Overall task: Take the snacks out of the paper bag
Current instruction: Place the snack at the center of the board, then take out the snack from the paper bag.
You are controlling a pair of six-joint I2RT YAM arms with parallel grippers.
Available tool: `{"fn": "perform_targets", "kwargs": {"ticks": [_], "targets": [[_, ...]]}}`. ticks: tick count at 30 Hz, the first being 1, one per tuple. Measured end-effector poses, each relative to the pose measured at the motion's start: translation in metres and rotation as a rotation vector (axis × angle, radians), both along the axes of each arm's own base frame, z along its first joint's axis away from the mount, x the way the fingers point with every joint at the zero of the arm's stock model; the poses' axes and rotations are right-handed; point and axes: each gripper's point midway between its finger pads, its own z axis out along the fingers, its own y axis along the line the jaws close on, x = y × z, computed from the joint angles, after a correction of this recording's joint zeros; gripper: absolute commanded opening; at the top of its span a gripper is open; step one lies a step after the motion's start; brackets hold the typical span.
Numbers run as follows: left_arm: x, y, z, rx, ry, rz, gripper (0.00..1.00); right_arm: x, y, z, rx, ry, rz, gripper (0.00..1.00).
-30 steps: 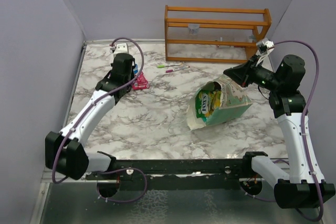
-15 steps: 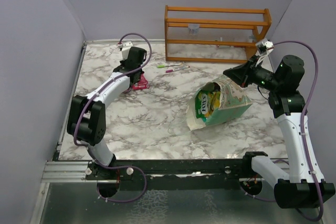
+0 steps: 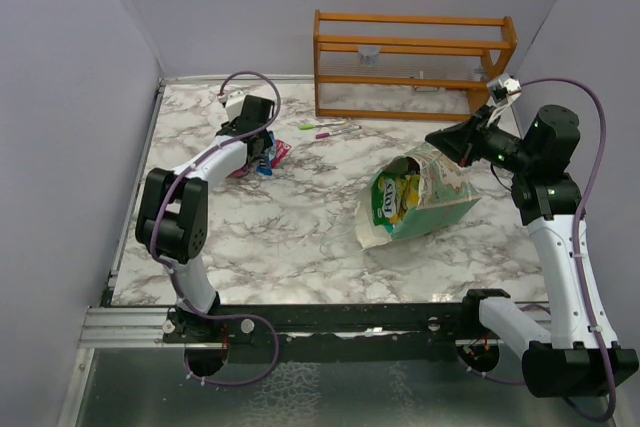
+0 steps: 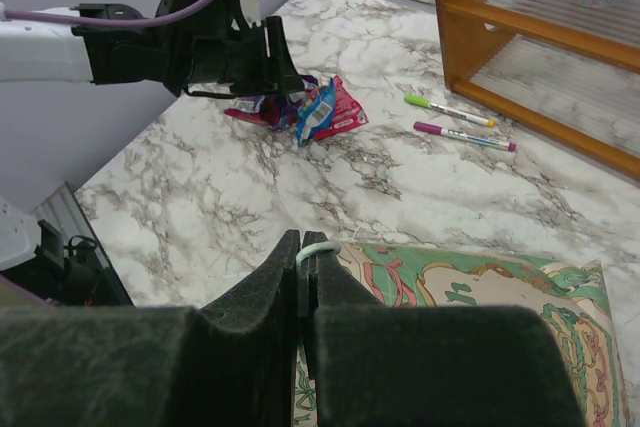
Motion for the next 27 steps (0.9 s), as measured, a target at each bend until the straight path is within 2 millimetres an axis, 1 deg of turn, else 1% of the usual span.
{"fn": "perform_targets", "kwargs": {"ticks": [1,2,3,5,7,9,10,11,12,13,15,16,19,21,22,25,27], "targets": [[-0.001,0.001,0.0,-0.006,0.004,0.006,0.64,0.0,0.0,0.0,0.0,0.0,0.0,0.03],[-0.003,0.001,0.001,-0.016,0.003,0.007,0.68,0.0,0.0,0.0,0.0,0.0,0.0,0.03],[-0.006,0.0,0.005,-0.033,-0.003,-0.001,0.75,0.0,0.0,0.0,0.0,0.0,0.0,0.03],[-0.016,-0.004,0.017,-0.074,-0.031,-0.023,0.8,0.0,0.0,0.0,0.0,0.0,0.0,0.03],[-0.025,-0.011,0.039,-0.13,-0.084,-0.062,0.81,0.0,0.0,0.0,0.0,0.0,0.0,0.03],[-0.033,-0.021,0.07,-0.201,-0.166,-0.124,0.81,0.0,0.0,0.0,0.0,0.0,0.0,0.03],[-0.036,-0.026,0.082,-0.229,-0.2,-0.152,0.81,0.0,0.0,0.0,0.0,0.0,0.0,0.03],[-0.037,-0.028,0.087,-0.238,-0.216,-0.16,0.81,0.0,0.0,0.0,0.0,0.0,0.0,0.03],[-0.043,-0.039,0.102,-0.292,-0.259,-0.22,0.81,0.0,0.0,0.0,0.0,0.001,0.0,0.03],[-0.048,-0.045,0.107,-0.323,-0.279,-0.259,0.81,0.0,0.0,0.0,0.0,0.001,0.0,0.03],[-0.061,-0.059,0.108,-0.38,-0.293,-0.339,0.8,0.0,0.0,0.0,0.0,0.002,0.0,0.03],[-0.07,-0.067,0.103,-0.406,-0.283,-0.381,0.79,0.0,0.0,0.0,0.0,0.002,0.0,0.03],[-0.1,-0.094,0.08,-0.468,-0.214,-0.499,0.78,0.0,0.0,-0.001,0.0,0.002,0.0,0.03],[-0.123,-0.115,0.071,-0.488,-0.173,-0.579,0.77,0.0,0.0,-0.001,0.0,0.002,0.0,0.03],[-0.135,-0.126,0.069,-0.495,-0.16,-0.619,0.76,0.0,0.0,-0.001,0.0,0.002,0.0,0.03],[-0.175,-0.161,0.08,-0.524,-0.179,-0.757,0.74,0.0,0.0,-0.001,0.0,0.002,0.0,0.03],[-0.203,-0.185,0.098,-0.557,-0.235,-0.86,0.73,0.0,0.0,0.0,0.0,0.002,0.0,0.03]]}}
